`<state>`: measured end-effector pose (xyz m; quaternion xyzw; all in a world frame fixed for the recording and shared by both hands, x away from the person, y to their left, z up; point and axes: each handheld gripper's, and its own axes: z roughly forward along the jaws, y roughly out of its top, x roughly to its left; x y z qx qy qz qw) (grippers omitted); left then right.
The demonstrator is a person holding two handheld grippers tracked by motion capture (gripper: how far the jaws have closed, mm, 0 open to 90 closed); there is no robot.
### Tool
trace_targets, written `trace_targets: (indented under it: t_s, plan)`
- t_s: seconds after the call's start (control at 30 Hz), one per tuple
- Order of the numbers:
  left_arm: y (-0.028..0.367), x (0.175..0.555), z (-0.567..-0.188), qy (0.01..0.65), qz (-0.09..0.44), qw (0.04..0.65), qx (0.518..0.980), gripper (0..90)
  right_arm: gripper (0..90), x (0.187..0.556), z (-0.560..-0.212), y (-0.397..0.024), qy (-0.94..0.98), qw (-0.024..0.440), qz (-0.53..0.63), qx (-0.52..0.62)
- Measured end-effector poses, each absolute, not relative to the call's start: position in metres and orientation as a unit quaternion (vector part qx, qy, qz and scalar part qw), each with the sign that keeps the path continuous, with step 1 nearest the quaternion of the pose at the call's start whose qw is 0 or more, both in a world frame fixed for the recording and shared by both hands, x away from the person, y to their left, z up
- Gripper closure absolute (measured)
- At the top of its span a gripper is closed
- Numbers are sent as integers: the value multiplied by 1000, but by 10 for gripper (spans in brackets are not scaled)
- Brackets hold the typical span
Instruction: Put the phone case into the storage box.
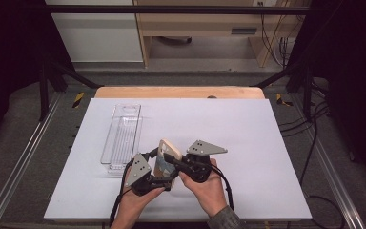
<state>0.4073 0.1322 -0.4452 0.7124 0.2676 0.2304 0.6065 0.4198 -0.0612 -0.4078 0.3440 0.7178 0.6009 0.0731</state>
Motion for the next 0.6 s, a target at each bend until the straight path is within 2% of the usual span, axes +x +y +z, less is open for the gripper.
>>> trace_targets:
  t_s: [0.6]
  plan:
    - [134, 407, -442, 267, 240, 597, 717, 112, 849, 420, -407, -58, 718, 68, 600, 344]
